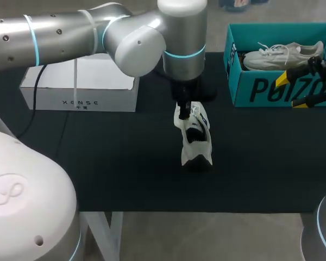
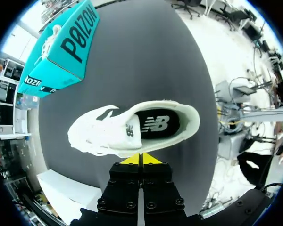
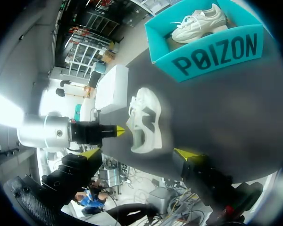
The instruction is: Take the shoe out of the shoebox, open the shoe tongue, remove and reinsert the insole, then place the shoe into the shoebox
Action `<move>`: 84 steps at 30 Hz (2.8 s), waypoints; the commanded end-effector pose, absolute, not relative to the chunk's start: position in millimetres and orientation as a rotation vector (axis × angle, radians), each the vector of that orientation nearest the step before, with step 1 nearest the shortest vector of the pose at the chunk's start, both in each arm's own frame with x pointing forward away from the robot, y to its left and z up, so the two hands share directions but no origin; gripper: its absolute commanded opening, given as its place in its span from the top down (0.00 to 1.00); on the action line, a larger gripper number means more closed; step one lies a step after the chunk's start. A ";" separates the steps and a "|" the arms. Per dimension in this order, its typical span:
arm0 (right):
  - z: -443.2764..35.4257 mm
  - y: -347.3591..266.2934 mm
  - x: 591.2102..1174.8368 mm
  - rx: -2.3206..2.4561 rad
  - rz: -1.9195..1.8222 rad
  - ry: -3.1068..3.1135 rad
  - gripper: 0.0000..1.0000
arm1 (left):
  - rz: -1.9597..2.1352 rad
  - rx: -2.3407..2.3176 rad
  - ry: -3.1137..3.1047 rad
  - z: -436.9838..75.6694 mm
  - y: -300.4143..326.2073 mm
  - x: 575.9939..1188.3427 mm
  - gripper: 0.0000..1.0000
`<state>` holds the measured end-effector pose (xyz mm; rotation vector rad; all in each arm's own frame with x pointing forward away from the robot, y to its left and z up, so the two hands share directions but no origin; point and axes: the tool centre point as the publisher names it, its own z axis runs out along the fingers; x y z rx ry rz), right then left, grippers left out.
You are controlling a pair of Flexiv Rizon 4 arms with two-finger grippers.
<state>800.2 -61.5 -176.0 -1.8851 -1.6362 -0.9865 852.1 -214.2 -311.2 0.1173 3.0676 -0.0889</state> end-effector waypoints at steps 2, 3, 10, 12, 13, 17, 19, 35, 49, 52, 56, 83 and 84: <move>-176.0 -61.0 800.1 -1.889 -0.983 -1.636 0.00 | -0.081 0.122 3.065 -309.2 -215.3 850.9 1.00; -176.0 -61.0 800.1 -1.889 -0.983 -1.636 0.00 | -0.081 0.122 3.065 -309.2 -215.3 850.9 1.00; -176.0 -61.0 800.1 -1.889 -0.983 -1.636 0.00 | -0.305 -0.019 3.153 -292.9 -221.4 841.0 1.00; -176.0 -61.0 800.1 -1.889 -0.983 -1.636 0.00 | -0.376 -0.081 3.198 -286.6 -223.8 836.6 1.00; -176.0 -61.0 800.1 -1.889 -0.983 -1.636 0.00 | -0.379 -0.083 3.217 -285.0 -224.8 833.2 1.00; -176.0 -61.0 800.1 -1.889 -0.983 -1.636 0.00 | -0.336 -0.010 3.268 -287.4 -229.3 816.3 1.00; -176.0 -61.0 800.1 -1.889 -0.983 -1.636 0.00 | -0.317 0.032 3.305 -290.1 -231.9 807.3 0.86; -176.0 -61.0 800.1 -1.889 -0.983 -1.636 0.00 | -0.336 0.267 3.240 -321.5 -255.9 772.3 0.00; -176.0 -61.0 800.1 -1.889 -0.983 -1.636 0.00 | -0.256 0.172 3.226 -365.4 -265.2 773.7 0.00; -176.0 -61.0 800.1 -1.889 -0.983 -1.636 0.00 | -0.243 0.123 3.205 -375.1 -264.8 777.4 0.00; -176.0 -61.0 800.1 -1.889 -0.983 -1.636 0.00 | -0.223 0.089 3.217 -386.8 -263.3 780.5 0.03; -176.0 -61.0 800.1 -1.889 -0.983 -1.636 0.00 | -0.182 0.252 3.183 -330.4 -223.0 777.5 1.00; -176.0 -61.0 800.1 -1.889 -0.983 -1.636 0.00 | -0.166 0.299 3.186 -325.0 -219.0 780.0 1.00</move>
